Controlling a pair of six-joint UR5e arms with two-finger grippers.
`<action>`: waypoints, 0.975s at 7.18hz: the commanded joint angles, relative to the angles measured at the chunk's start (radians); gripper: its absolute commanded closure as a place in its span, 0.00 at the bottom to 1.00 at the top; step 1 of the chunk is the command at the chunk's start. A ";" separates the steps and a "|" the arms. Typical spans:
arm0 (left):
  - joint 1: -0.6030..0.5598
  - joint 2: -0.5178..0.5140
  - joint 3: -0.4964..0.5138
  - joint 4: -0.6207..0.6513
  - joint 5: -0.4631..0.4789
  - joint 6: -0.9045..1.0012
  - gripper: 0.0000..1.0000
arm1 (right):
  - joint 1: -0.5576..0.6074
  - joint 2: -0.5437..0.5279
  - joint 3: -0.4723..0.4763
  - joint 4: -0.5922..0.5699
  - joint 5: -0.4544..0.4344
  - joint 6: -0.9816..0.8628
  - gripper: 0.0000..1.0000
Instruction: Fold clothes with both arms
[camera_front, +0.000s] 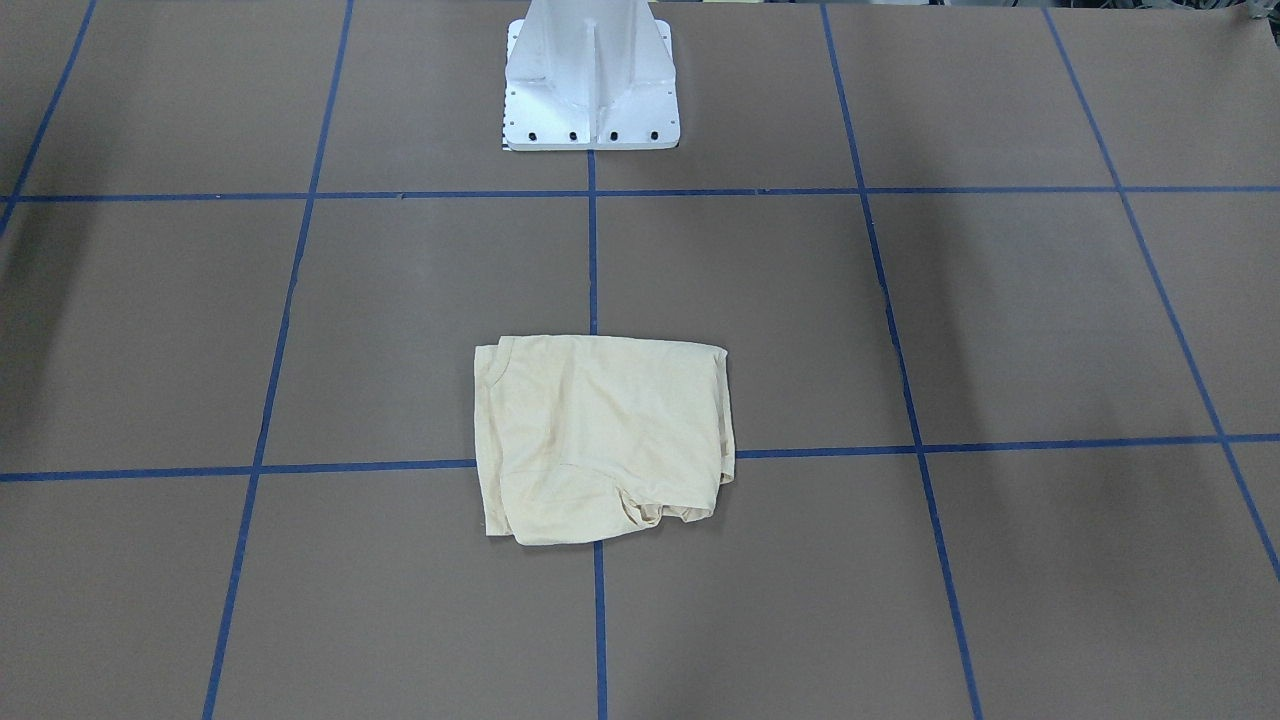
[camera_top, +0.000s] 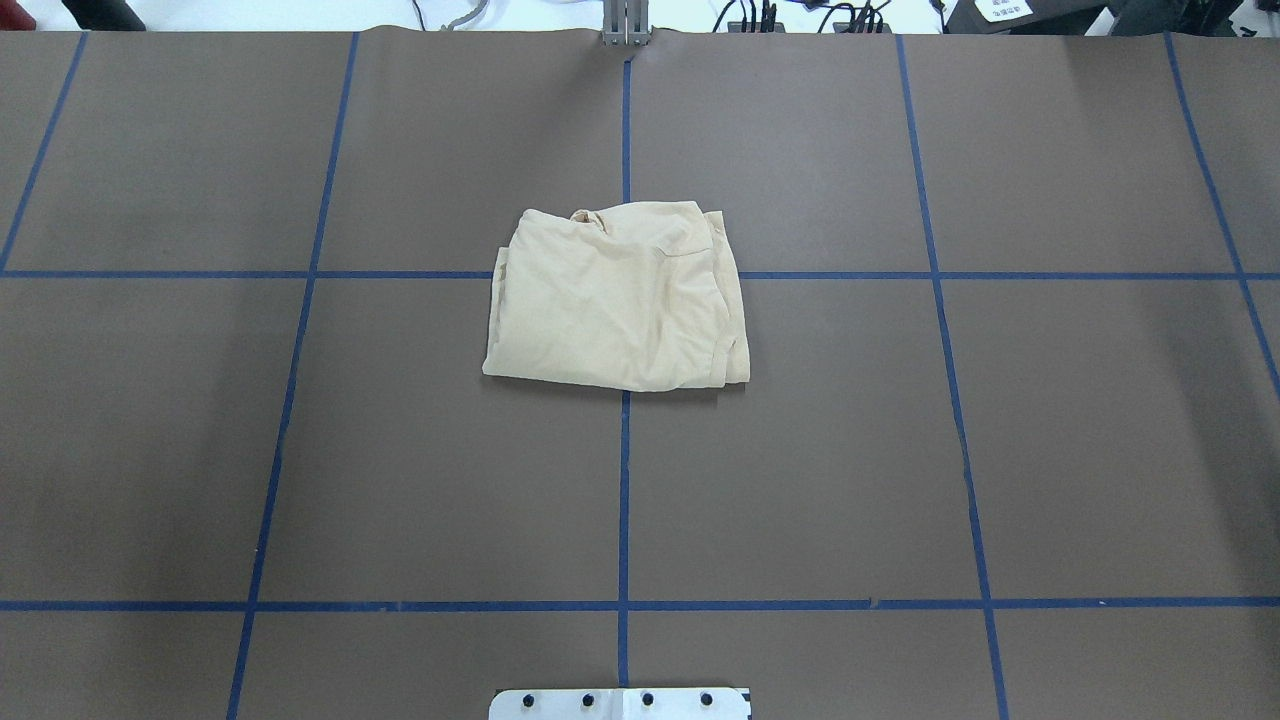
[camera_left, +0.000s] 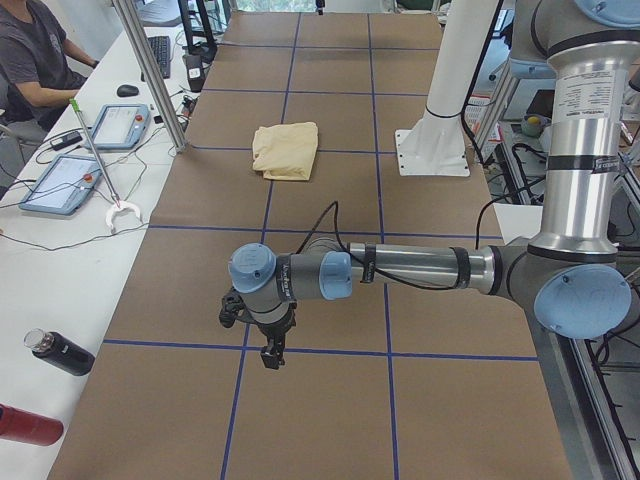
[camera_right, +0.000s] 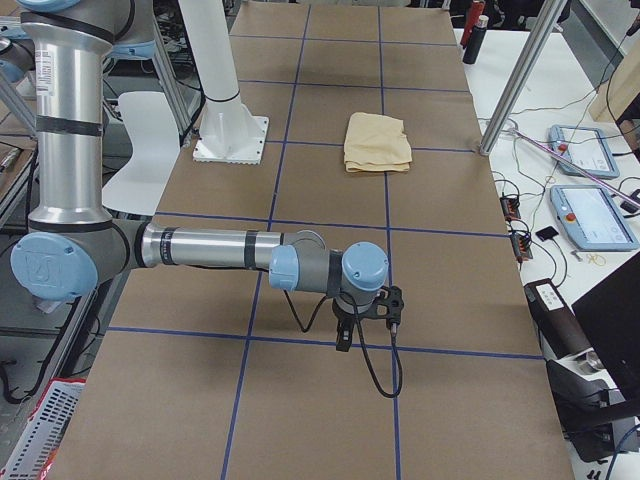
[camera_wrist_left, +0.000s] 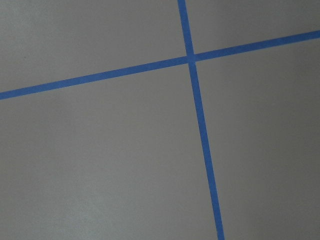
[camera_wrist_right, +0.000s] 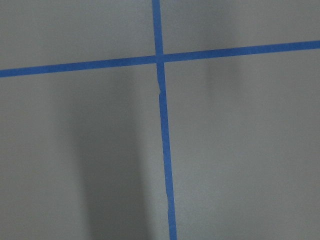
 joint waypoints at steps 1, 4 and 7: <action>-0.006 0.001 -0.006 -0.003 0.000 0.000 0.00 | 0.028 0.004 0.011 0.005 0.002 0.005 0.00; -0.007 -0.010 -0.011 -0.001 0.000 -0.005 0.00 | 0.064 -0.011 0.074 0.000 0.000 0.009 0.00; -0.018 -0.013 -0.011 -0.003 -0.002 -0.166 0.00 | 0.064 -0.014 0.069 -0.003 -0.001 0.011 0.00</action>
